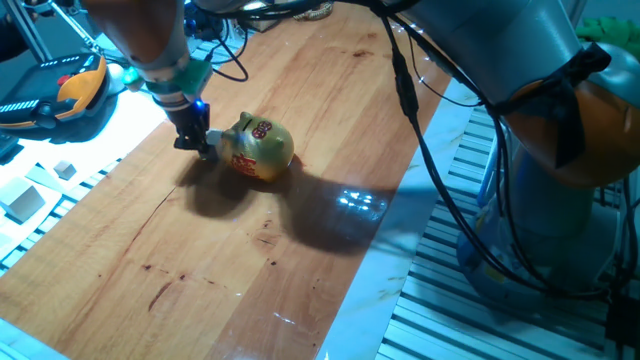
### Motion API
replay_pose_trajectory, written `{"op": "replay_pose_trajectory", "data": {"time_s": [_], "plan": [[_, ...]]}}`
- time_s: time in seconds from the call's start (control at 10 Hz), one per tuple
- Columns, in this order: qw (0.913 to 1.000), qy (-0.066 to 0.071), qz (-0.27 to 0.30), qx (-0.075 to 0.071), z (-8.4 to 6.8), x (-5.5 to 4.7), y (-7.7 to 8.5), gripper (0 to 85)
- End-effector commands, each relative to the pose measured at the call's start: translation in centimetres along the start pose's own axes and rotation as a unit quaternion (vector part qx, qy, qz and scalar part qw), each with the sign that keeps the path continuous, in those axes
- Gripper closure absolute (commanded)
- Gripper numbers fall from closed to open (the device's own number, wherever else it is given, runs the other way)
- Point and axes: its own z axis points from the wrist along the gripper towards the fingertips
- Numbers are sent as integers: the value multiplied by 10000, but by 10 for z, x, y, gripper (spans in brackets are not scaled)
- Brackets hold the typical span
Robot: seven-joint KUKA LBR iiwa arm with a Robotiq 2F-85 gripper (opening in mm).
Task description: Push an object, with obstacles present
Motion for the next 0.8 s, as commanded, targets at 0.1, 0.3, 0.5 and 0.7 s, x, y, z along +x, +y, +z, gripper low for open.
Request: {"op": "replay_pose_trajectory", "data": {"time_s": [0.1,0.3,0.5,0.7], "plan": [[10000,10,-45,84,-2,-2,-11,850],[9999,-13,-46,127,1,-2,-19,850],[9997,2,96,217,2,-2,-26,850],[9990,31,371,243,5,-1,-35,850]]}}
